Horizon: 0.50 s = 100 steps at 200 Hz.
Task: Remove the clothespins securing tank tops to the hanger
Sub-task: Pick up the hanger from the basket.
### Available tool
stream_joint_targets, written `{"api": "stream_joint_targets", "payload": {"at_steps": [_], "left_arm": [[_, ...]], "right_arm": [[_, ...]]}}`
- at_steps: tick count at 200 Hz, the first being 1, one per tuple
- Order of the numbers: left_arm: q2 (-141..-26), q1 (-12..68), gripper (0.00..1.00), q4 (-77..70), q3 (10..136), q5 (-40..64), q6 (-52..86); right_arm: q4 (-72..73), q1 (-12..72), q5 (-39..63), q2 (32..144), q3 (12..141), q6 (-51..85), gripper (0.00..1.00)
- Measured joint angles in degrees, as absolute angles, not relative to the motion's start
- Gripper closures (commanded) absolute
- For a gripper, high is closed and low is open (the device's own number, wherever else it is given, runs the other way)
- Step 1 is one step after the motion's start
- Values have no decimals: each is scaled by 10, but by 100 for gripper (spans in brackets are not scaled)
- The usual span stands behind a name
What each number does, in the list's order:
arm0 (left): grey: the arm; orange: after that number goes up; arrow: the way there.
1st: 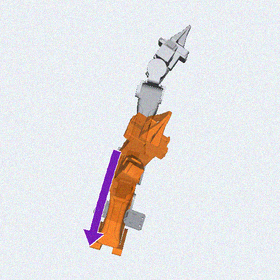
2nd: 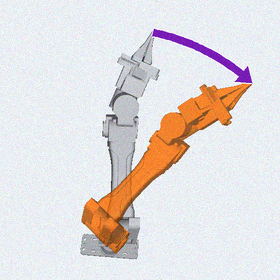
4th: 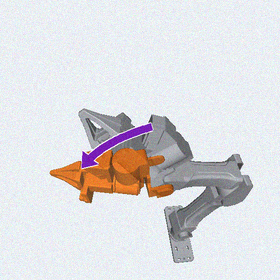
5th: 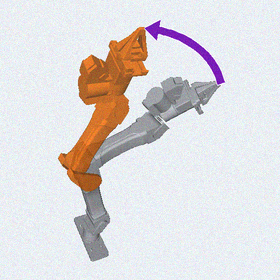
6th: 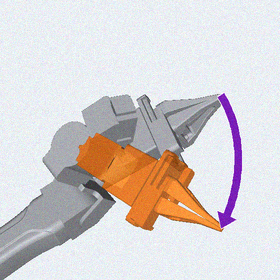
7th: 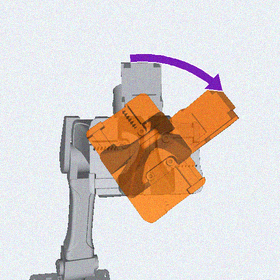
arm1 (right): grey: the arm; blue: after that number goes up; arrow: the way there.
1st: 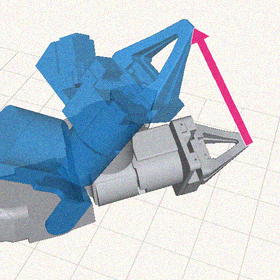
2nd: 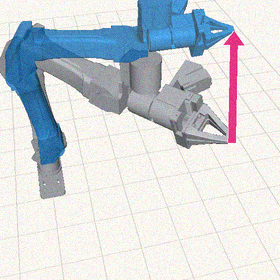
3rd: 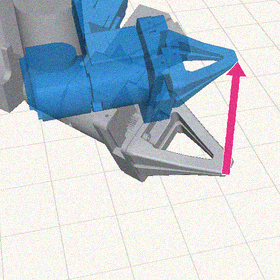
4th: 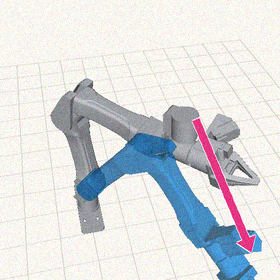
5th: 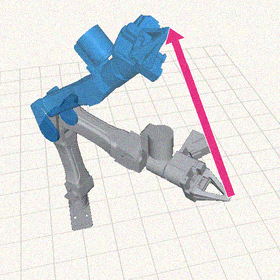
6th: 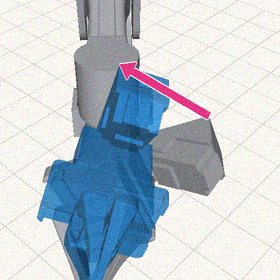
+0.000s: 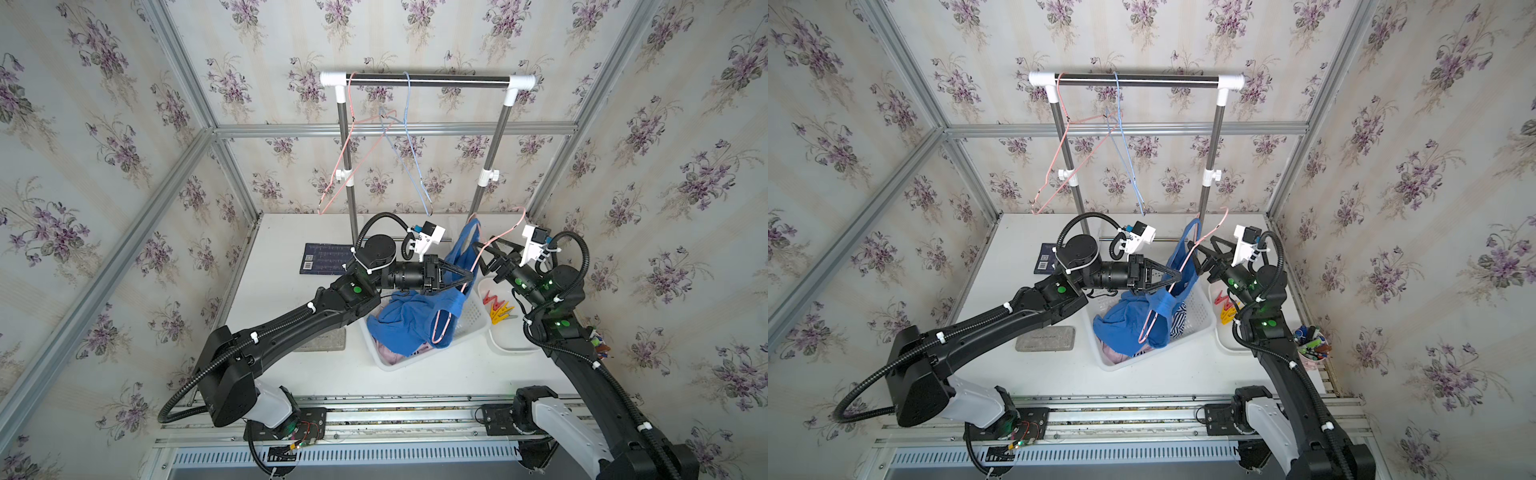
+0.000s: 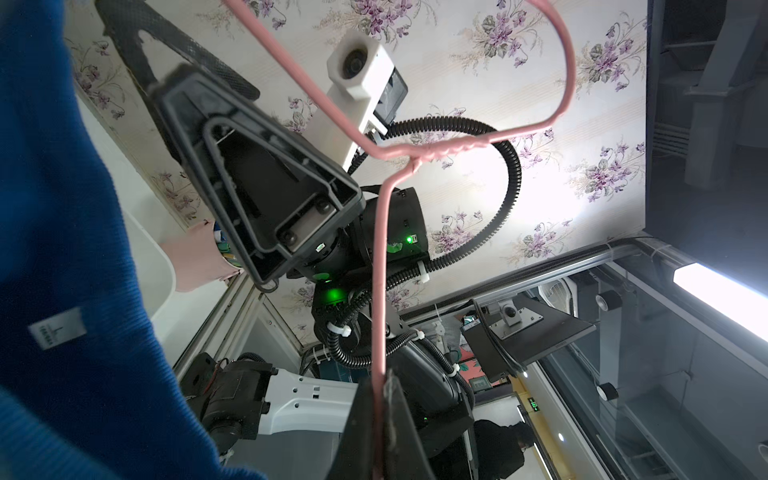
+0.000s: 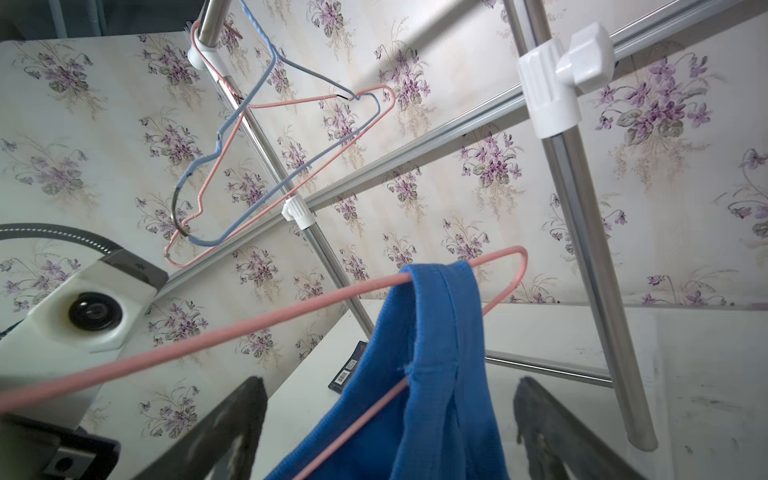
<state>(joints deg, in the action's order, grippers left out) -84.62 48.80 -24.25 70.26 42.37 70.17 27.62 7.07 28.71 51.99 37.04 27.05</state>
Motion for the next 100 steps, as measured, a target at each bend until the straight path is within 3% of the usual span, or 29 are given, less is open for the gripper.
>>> {"api": "stream_joint_targets", "payload": {"at_steps": [54, 100], "left_arm": [[-811, 472, 100, -243, 671, 428, 710], [-776, 455, 100, -243, 651, 422, 710]], "right_arm": [[244, 74, 258, 587, 425, 240, 18], [231, 90, 270, 617, 446, 228, 19]]}}
